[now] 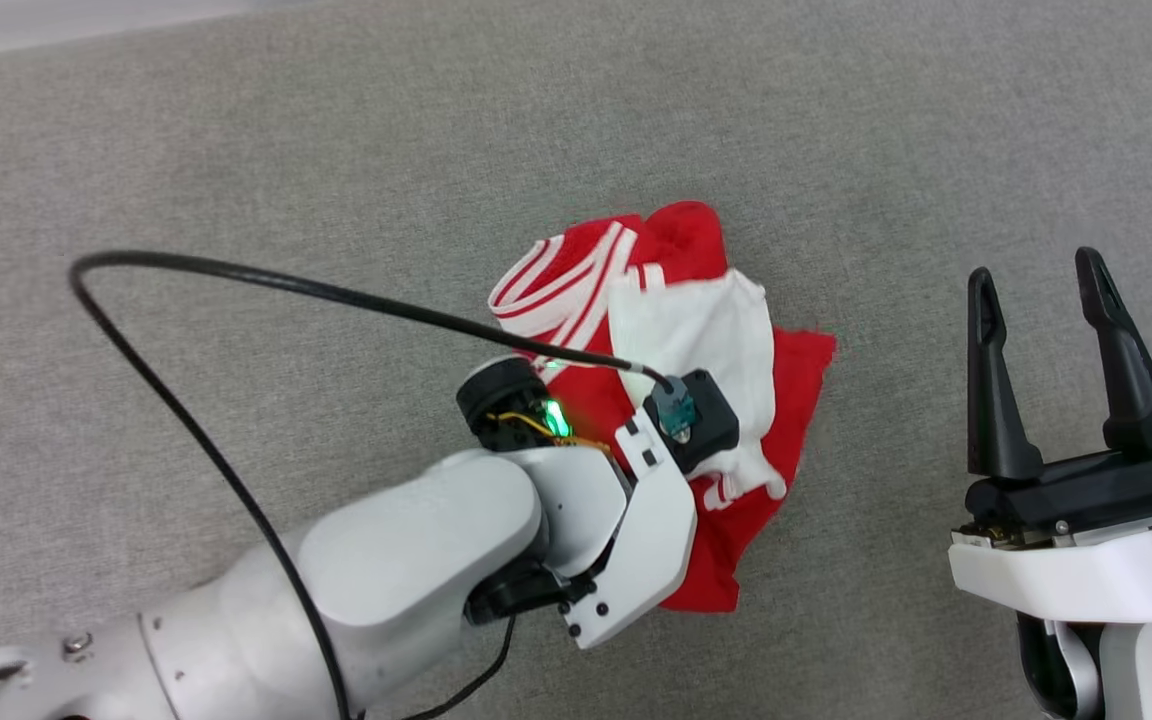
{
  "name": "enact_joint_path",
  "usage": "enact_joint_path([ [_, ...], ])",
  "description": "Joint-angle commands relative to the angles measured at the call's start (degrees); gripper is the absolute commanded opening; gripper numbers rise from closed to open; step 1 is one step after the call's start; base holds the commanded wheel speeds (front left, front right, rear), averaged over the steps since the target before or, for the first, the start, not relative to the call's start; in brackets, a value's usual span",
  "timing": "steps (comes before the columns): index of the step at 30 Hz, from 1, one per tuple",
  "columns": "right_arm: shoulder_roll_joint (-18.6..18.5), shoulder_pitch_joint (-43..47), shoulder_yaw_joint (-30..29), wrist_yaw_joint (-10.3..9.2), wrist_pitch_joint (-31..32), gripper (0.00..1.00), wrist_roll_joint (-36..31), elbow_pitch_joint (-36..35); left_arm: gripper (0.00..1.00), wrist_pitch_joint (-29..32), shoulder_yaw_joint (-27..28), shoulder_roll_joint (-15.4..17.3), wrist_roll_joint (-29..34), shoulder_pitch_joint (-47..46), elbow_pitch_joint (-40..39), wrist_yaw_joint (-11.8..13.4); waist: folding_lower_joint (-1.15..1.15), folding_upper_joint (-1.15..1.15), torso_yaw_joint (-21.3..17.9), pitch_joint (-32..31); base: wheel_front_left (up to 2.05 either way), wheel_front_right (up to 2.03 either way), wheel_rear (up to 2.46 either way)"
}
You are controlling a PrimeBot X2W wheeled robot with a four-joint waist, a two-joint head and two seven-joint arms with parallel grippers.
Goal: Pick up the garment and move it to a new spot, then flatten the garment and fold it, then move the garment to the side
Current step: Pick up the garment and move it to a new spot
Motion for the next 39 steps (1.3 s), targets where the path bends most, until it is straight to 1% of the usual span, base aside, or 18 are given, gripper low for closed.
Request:
enact_joint_path([
  [1,0.2,0.0,-0.1,-0.02,-0.1,1.0,0.1,0.1,0.0,-0.3,-0.2,-0.3,0.5,0.8,0.4,0.0,0.0,0.0,-0.1,0.2,0.0,0.0,0.0],
  [3,0.2,0.1,-0.2,-0.02,-0.1,1.0,0.1,0.3,0.0,-0.1,-0.3,-1.2,0.9,2.0,1.3,0.0,0.0,0.0,-0.2,0.3,0.0,0.0,0.0],
  [5,0.2,0.5,-0.4,-0.02,-0.1,1.0,0.1,0.6,0.0,-1.2,-0.3,-1.5,1.8,1.6,2.2,0.0,0.0,0.0,0.0,-0.1,0.0,0.0,0.0],
  [6,0.2,0.8,-0.5,-0.02,-0.1,1.0,0.0,0.7,0.33,-2.6,-0.3,-1.6,2.2,1.0,2.8,0.0,0.0,0.0,0.2,-0.5,0.0,0.0,0.0],
  [7,0.2,1.1,-0.6,-0.02,-0.1,1.0,-0.1,0.9,1.0,-4.5,-0.2,-1.8,2.7,0.4,3.5,0.0,0.0,0.0,0.4,-1.0,0.0,0.0,0.0],
  [11,0.2,2.1,-0.6,-0.02,-0.1,1.0,-0.7,1.5,1.0,-12.9,1.6,-2.4,4.2,-1.0,5.2,0.1,0.0,0.0,1.5,-3.6,0.0,0.0,0.0],
  [15,0.1,3.4,-0.7,-0.02,-0.1,1.0,-1.3,1.9,1.0,-21.9,4.9,-2.4,6.1,0.0,4.5,2.7,0.0,0.0,2.8,-6.6,0.0,0.0,0.0],
  [21,0.2,4.6,-1.5,-0.02,-0.1,1.0,-1.4,2.3,1.0,-34.4,10.1,-0.6,8.6,3.6,2.3,9.3,0.0,0.0,5.2,-9.8,0.0,0.0,0.0],
  [23,0.2,5.1,-1.8,-0.02,-0.1,1.0,-1.4,2.4,1.0,-38.6,11.8,0.4,9.5,5.5,1.9,12.2,0.0,0.0,6.0,-10.5,0.0,0.0,0.0],
  [26,0.1,5.7,-2.3,-0.02,-0.1,1.0,-1.4,2.6,1.0,-43.9,14.3,1.4,10.8,9.0,1.9,17.3,0.0,0.0,7.2,-11.4,0.0,0.0,0.0],
  [28,0.2,6.1,-2.5,-0.02,-0.1,1.0,-1.3,2.9,1.0,-45.7,16.7,1.9,11.2,11.8,1.5,20.7,0.0,0.0,7.9,-11.9,0.0,0.0,0.0],
  [31,0.2,6.5,-2.8,-0.02,-0.1,1.0,-1.3,3.2,1.0,-46.6,20.9,3.0,12.6,16.5,0.3,25.6,0.0,0.0,8.7,-12.5,0.0,0.0,0.0],
  [34,0.1,7.0,-3.1,-0.02,-0.1,1.0,-1.3,3.7,1.0,-46.8,27.1,3.3,16.5,22.1,-3.4,29.7,0.0,0.0,9.2,-13.1,0.0,0.0,0.0],
  [37,0.2,7.2,-3.4,-0.02,-0.1,1.0,-0.9,4.4,1.0,-46.7,33.9,3.1,20.1,29.2,-5.9,32.4,0.0,0.0,9.5,-13.7,0.0,0.0,0.0],
  [39,0.1,7.5,-3.7,-0.02,-0.1,1.0,-0.8,4.8,1.0,-46.7,37.8,2.3,22.5,33.4,-7.4,33.0,0.0,0.0,9.6,-14.2,0.0,0.0,0.0],
])
